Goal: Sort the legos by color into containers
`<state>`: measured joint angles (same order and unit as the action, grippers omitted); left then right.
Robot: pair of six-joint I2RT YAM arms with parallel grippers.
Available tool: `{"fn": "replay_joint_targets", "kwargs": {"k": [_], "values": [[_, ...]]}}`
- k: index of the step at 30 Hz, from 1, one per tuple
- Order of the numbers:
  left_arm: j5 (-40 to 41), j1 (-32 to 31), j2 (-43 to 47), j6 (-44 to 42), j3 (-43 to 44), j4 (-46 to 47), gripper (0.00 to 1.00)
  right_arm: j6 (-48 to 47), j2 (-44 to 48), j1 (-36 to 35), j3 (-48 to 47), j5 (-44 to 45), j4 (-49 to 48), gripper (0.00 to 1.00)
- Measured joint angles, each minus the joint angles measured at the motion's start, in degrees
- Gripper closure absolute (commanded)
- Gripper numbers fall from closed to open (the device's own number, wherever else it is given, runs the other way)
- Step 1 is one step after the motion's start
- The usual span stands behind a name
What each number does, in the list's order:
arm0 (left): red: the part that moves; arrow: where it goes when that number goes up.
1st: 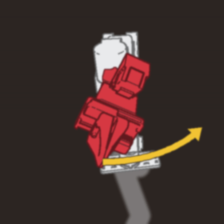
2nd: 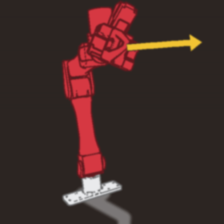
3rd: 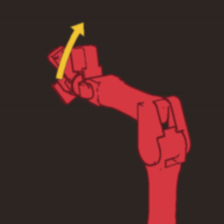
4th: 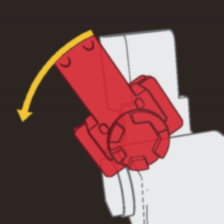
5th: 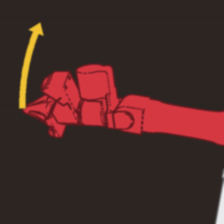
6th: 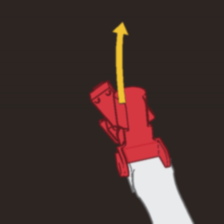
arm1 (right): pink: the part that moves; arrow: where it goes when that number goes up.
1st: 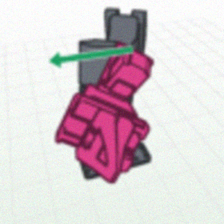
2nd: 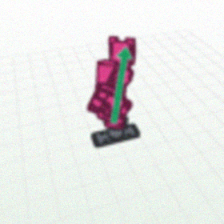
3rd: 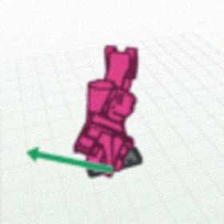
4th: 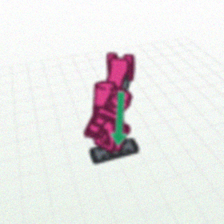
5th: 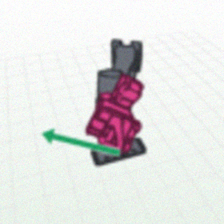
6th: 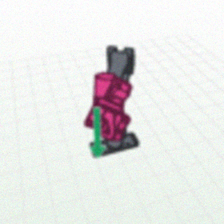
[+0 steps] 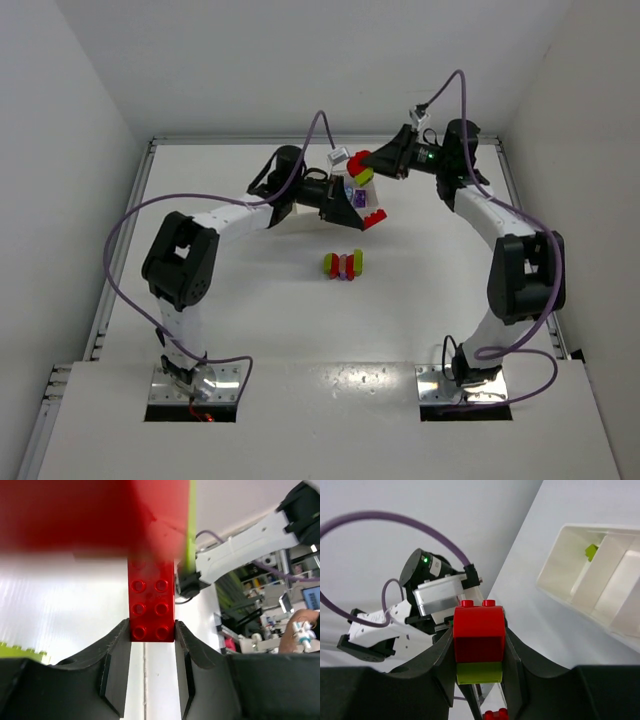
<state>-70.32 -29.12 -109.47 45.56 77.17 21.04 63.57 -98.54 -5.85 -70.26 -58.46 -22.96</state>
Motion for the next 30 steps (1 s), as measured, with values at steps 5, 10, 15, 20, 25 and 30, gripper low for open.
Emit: {"fn": "replay_joint_targets", "kwargs": {"k": [5, 10, 15, 20, 25, 30], "values": [[2.89, 1.62, 4.76, -10.78, -2.89, -11.67, 0.92, -0.7, 0.02, 3.67, 0.33, -0.04, 0.02, 1.0], [15.39, 6.25, 11.04, -21.49, -3.87, -23.02, 0.92, -2.29, 2.69, 8.52, 6.32, 0.79, 1.7, 1.0], [33.4, 7.91, 7.91, -27.54, 3.48, -31.76, 0.92, -6.49, 8.04, 9.16, 11.67, 2.25, 7.17, 1.0], [44.46, 7.91, -1.38, -29.94, 12.68, -35.17, 0.91, -10.93, 11.13, 8.81, 12.0, 3.02, 11.17, 1.0], [51.63, 7.91, -7.61, -30.32, 16.13, -37.59, 0.91, -13.75, 11.78, 8.76, 12.0, 2.86, 14.19, 1.0], [54.84, 7.91, -9.92, -30.34, 16.37, -39.67, 0.63, -15.23, 11.78, 8.76, 12.0, 2.08, 15.67, 1.0]]}}
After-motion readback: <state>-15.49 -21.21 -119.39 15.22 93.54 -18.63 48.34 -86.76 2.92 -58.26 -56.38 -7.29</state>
